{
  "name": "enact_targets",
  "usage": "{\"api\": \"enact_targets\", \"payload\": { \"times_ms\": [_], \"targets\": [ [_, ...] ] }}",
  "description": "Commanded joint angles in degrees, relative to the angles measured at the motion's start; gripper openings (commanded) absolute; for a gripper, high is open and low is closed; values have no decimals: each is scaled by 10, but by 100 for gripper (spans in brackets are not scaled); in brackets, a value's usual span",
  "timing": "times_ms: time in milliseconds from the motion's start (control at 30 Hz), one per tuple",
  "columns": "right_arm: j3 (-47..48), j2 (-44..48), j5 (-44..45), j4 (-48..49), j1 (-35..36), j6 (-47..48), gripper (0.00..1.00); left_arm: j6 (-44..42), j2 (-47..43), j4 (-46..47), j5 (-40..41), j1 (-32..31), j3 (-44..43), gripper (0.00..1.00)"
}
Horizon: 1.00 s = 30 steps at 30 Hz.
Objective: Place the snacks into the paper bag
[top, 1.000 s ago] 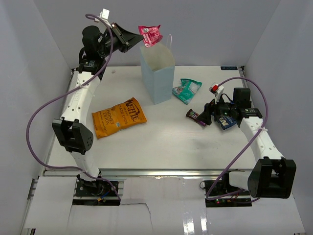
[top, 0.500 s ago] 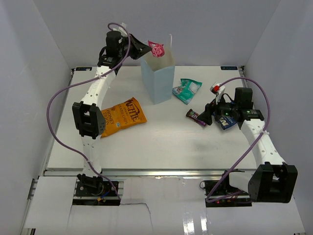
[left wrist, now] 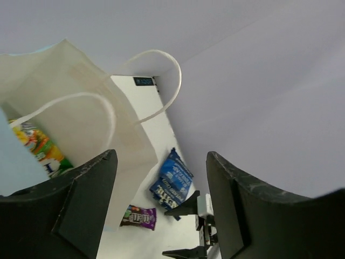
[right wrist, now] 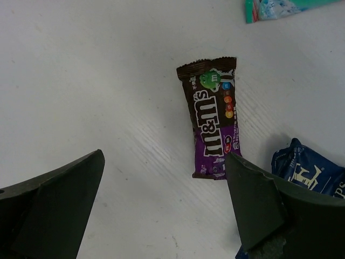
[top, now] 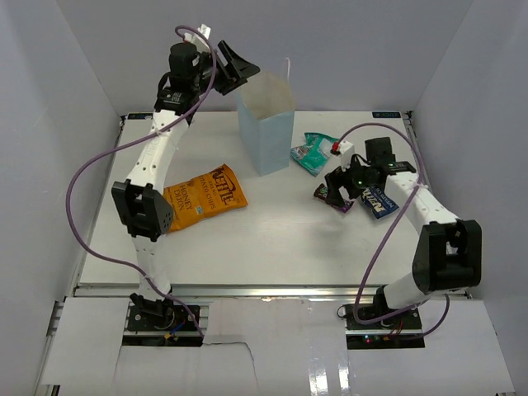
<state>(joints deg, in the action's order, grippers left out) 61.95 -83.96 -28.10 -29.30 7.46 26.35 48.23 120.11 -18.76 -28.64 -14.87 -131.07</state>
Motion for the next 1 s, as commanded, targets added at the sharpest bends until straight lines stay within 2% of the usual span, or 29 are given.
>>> {"api": "enact_targets", "payload": {
  "times_ms": [0,33,100,133,167,233,267,300,467,533,633,700,900,933,967],
  "targets": [
    [32,-38,127,-24,44,33,98,-110,-141,-29,34,0,58,78],
    [37,-56,145,-17,48,41,98,-131,-172,-32,46,4,133,79],
    [43,-77,165,-8,54,66,98,-180,-269,-35,67,10,219,83],
    [48,-89,169,-7,53,80,98,-196,-302,-36,89,17,307,86],
    [59,-109,170,-12,53,96,98,-213,-366,-38,99,20,350,87],
    [64,-134,160,-12,53,138,98,-245,-423,-49,127,28,428,92],
    [66,-140,154,-9,53,151,95,-252,-449,-64,134,30,496,92],
    [67,-146,151,-7,53,165,93,-257,-496,-70,138,33,528,93],
    [77,-191,140,3,53,176,82,-227,-610,-86,150,35,702,93],
    [81,-207,137,3,53,176,77,-193,-656,-82,157,35,739,93],
    [77,-212,126,2,52,172,61,-161,-701,-68,165,34,795,94],
    [65,-211,123,6,52,169,56,-141,-714,-60,168,34,818,94],
    [51,-202,109,6,47,157,32,-141,-715,-65,167,34,818,94],
    [48,-198,105,6,45,155,25,-141,-714,-65,166,34,818,94],
    [47,-193,102,6,43,154,23,-141,-712,-65,165,35,818,94]
  ]
}}
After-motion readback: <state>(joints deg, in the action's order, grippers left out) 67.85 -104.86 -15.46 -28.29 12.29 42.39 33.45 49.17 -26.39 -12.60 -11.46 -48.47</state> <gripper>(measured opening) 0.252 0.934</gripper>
